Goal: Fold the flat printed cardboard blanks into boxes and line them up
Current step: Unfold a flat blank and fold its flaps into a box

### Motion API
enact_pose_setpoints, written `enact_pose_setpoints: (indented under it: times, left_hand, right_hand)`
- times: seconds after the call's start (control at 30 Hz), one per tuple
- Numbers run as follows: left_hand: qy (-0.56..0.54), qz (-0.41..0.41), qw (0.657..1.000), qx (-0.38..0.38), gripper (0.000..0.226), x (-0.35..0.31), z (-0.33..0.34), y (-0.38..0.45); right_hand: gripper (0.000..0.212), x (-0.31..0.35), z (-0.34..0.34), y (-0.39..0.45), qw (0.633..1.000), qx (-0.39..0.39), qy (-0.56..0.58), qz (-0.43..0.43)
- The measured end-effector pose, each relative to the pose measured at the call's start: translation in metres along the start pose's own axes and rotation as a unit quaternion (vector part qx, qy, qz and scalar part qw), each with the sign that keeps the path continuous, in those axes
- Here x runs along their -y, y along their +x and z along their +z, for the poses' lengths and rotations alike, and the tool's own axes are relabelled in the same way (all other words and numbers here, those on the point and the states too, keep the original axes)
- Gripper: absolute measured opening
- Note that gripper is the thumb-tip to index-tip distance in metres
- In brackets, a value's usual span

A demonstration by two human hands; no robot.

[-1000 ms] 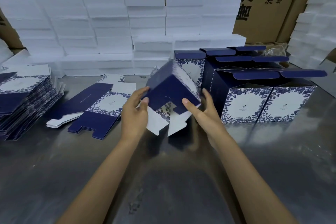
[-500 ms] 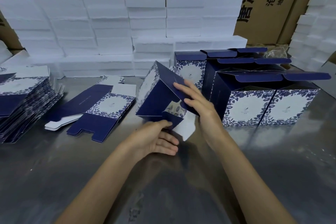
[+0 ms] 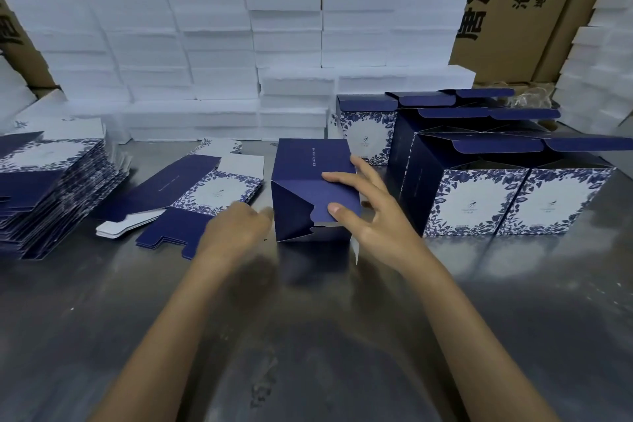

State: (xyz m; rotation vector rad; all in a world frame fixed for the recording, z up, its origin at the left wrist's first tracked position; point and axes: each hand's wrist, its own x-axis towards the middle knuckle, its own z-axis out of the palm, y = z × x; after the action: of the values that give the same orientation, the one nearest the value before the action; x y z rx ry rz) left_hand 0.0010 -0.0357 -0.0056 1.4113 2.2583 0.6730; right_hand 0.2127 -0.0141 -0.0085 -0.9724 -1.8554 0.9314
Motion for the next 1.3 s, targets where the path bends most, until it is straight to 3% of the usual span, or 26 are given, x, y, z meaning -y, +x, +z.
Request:
enact_pose_setpoints:
  times: [0.1, 0.17, 0.27, 0.37, 0.53, 0.73, 0.83, 1.07, 1.3]
  left_hand:
    - [-0.251, 0.058, 0.96, -0.109, 0.024, -0.002, -0.004, 0.003]
    - [-0.361, 0.13, 0.92, -0.083, 0.018, -0.01, -0.004, -0.003]
    - [-0.307, 0.248, 0.919, -0.006, 0.042, -0.012, 0.006, -0.007]
    - [-0.242, 0.298, 0.923, -0.015, 0.047, -0.012, 0.013, -0.006]
    - [-0.242, 0.311, 0.917, -0.064, 0.044, -0.01, 0.018, -0.003]
    - [-0.251, 0.3, 0.912, -0.12, 0.031, -0.018, 0.022, -0.01]
    - [-0.25, 0.295, 0.915, -0.115, 0.03, -0.022, 0.02, -0.016]
    - [-0.264, 0.293, 0.916, -0.072, 0.022, -0.027, 0.018, -0.022]
    - [-0.291, 0.307, 0.897, -0.13, 0.025, -0.032, 0.036, -0.024]
  right_hand:
    - [0.038, 0.0, 0.0, 0.0, 1.0, 0.001, 0.025, 0.002]
    - [0.037, 0.001, 0.001, 0.0, 0.999, -0.002, 0.034, -0.001]
    - [0.038, -0.001, 0.002, 0.001, 0.999, -0.01, 0.037, -0.005]
    - [0.04, -0.003, 0.003, 0.001, 0.999, -0.015, 0.033, -0.004]
    - [0.048, -0.011, 0.006, 0.003, 0.999, -0.039, 0.021, -0.007]
    - [0.043, -0.011, 0.012, 0.004, 0.995, -0.092, -0.013, -0.023]
    - [0.034, -0.01, 0.007, 0.005, 0.993, -0.111, 0.001, -0.027]
    - [0.032, -0.004, 0.001, 0.004, 0.997, -0.078, 0.014, -0.02]
    - [0.026, -0.008, 0.003, 0.009, 0.991, -0.128, 0.027, -0.023]
